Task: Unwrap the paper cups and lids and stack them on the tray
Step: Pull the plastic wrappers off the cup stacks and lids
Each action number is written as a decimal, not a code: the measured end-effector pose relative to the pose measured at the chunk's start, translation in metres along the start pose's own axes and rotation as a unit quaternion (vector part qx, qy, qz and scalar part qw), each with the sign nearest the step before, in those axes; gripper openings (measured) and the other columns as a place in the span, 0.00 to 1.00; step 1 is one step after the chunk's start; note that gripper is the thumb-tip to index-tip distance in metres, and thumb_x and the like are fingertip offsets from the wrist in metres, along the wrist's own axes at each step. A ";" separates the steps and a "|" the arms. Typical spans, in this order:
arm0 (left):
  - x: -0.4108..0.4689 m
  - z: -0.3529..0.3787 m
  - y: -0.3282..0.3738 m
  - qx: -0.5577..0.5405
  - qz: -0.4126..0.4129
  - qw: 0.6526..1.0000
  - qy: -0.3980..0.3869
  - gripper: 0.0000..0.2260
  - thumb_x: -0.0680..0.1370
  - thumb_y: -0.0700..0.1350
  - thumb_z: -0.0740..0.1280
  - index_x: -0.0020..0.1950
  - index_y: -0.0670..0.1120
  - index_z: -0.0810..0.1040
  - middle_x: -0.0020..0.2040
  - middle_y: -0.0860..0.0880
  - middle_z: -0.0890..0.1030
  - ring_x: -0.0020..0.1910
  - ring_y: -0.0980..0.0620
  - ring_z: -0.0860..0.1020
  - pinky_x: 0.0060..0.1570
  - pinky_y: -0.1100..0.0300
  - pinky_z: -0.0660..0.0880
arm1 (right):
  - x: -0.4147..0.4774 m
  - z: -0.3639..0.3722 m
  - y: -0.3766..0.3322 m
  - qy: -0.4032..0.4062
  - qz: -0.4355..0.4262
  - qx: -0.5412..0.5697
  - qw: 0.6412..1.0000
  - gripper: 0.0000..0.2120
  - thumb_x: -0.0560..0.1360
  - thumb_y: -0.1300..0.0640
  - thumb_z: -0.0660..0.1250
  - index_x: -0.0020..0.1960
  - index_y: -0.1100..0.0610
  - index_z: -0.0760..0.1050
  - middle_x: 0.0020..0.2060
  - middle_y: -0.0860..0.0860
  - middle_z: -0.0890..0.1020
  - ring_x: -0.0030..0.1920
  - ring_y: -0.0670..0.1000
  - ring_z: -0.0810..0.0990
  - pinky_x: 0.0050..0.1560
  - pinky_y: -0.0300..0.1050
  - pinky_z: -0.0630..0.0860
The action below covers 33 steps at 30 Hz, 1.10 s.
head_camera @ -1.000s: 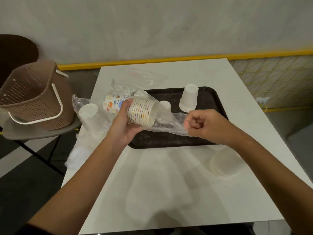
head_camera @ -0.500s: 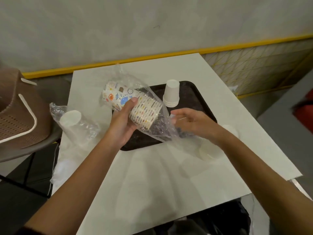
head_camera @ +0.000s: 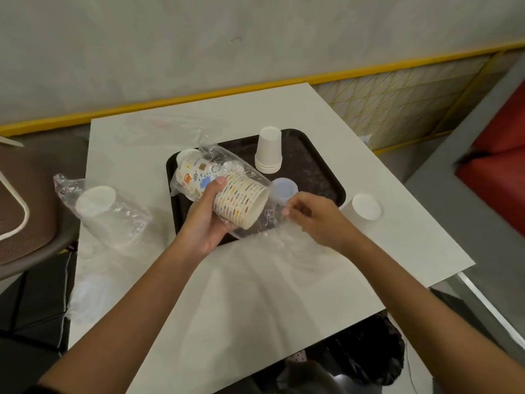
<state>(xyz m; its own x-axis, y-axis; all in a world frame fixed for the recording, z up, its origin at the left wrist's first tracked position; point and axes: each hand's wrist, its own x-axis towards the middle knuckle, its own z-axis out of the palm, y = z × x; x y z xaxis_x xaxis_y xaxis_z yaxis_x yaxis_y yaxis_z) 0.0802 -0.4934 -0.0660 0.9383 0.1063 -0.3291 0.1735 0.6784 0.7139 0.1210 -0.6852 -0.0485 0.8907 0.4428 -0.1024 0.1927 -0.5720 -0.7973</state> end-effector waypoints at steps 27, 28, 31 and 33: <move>0.013 0.052 -0.072 0.432 0.065 0.894 -0.099 0.24 0.68 0.42 0.76 0.53 0.62 0.67 0.57 0.52 0.77 0.55 0.55 0.78 0.54 0.59 0.77 | -0.003 -0.050 0.001 0.034 -0.132 -0.090 0.987 0.05 0.70 0.56 0.72 0.42 0.58 0.79 0.36 0.43 0.75 0.38 0.41 0.73 0.41 0.28 0.66; 0.013 0.053 -0.072 0.434 0.062 0.893 -0.103 0.23 0.68 0.42 0.75 0.52 0.63 0.68 0.57 0.52 0.77 0.55 0.55 0.78 0.53 0.60 0.77 | -0.004 -0.050 0.001 0.025 -0.128 -0.079 0.988 0.05 0.71 0.57 0.71 0.41 0.58 0.78 0.34 0.41 0.75 0.37 0.40 0.73 0.41 0.26 0.65; 0.010 0.053 -0.073 0.444 0.057 0.890 -0.085 0.23 0.69 0.44 0.75 0.56 0.58 0.68 0.58 0.53 0.77 0.56 0.55 0.77 0.48 0.66 0.77 | -0.007 -0.051 0.001 0.003 -0.120 -0.046 0.992 0.05 0.72 0.56 0.70 0.40 0.55 0.76 0.33 0.40 0.75 0.37 0.39 0.73 0.40 0.26 0.66; 0.009 0.054 -0.071 0.452 0.064 0.887 -0.068 0.23 0.69 0.44 0.75 0.59 0.54 0.68 0.58 0.52 0.76 0.56 0.55 0.77 0.46 0.68 0.76 | -0.009 -0.052 -0.002 -0.007 -0.122 -0.022 0.992 0.07 0.72 0.56 0.70 0.38 0.55 0.74 0.32 0.42 0.75 0.36 0.39 0.72 0.38 0.27 0.67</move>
<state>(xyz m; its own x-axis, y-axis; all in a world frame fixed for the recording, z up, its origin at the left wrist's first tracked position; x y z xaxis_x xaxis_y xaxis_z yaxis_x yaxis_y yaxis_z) 0.0927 -0.5797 -0.0860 0.9844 0.0108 -0.1755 0.1741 -0.1988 0.9644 0.1339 -0.7241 -0.0144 0.8101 0.5805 0.0818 0.4198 -0.4770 -0.7722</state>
